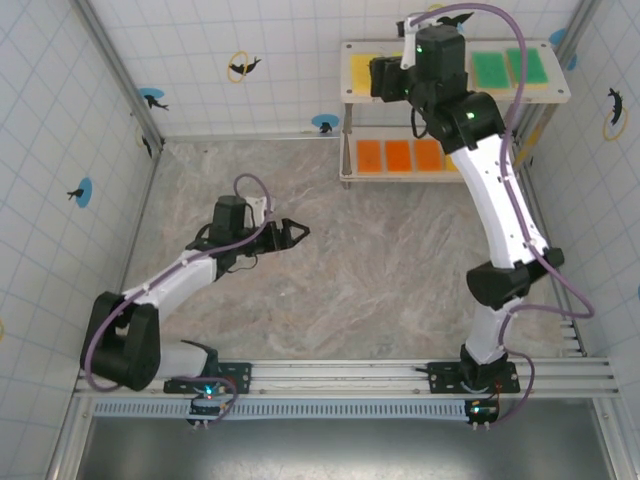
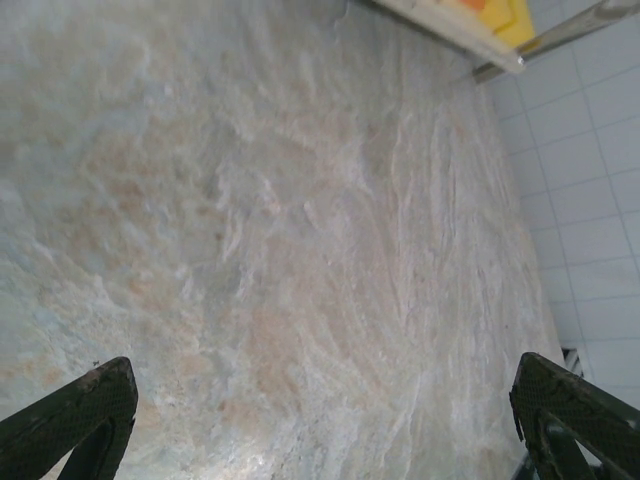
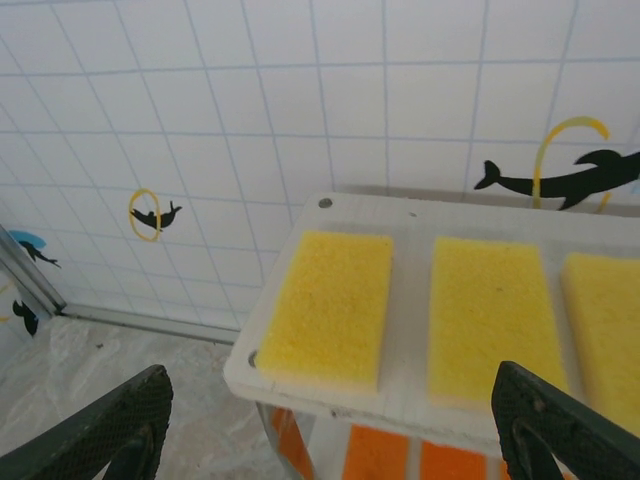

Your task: Place and organize the cleaning sponges onto the shelf

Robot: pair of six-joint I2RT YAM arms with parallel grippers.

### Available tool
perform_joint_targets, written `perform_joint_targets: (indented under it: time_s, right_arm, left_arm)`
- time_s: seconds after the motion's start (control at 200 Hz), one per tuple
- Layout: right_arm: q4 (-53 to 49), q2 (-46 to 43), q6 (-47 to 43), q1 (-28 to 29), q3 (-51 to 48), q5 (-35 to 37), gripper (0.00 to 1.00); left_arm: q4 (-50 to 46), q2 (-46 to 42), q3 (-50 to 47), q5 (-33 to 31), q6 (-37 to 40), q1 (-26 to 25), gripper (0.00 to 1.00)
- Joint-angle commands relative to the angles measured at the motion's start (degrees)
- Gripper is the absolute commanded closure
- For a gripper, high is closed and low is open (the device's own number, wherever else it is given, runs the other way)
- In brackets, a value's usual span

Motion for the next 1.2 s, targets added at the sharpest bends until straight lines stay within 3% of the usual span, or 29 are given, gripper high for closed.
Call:
perform_joint_targets:
  time_s: [0.0,0.31,0.641,1.011,1.091,1.196]
  right_arm:
    - [-0.4,-8.1,-2.4,0.3,-9.0,2.9,0.15]
    - [10.7,-28.4,-0.8,-2.9,-42.5,3.1,0.12]
    - [20.8,-40.8,1.6,-9.3,-71.0,-3.4,0.11]
    - [29.5,-43.9,-1.7,-10.8,-87.9,-3.8,0.1]
    - [33.5,-45.3,-3.2,-11.0,-91.5,-1.4,0.06]
    - [40.3,-46.9,-5.6,-12.3,-97.1,1.3,0.05]
  left_arm:
    - [-3.0,-4.5,1.6,-5.2,3.7,0.7,0.03]
    - [-7.6,-13.6,4.6,-17.2,7.5,0.8,0.03]
    - [-2.3,-22.9,2.8,-32.5,10.2,0.7,0.03]
    - [-3.6,-20.2,2.7,-48.5,9.2,0.9,0.03]
    - [-2.8,-18.6,2.7,-49.3,10.9,1.0,0.03]
    - [0.0,-16.1,1.8,-45.0,14.6,0.9,0.03]
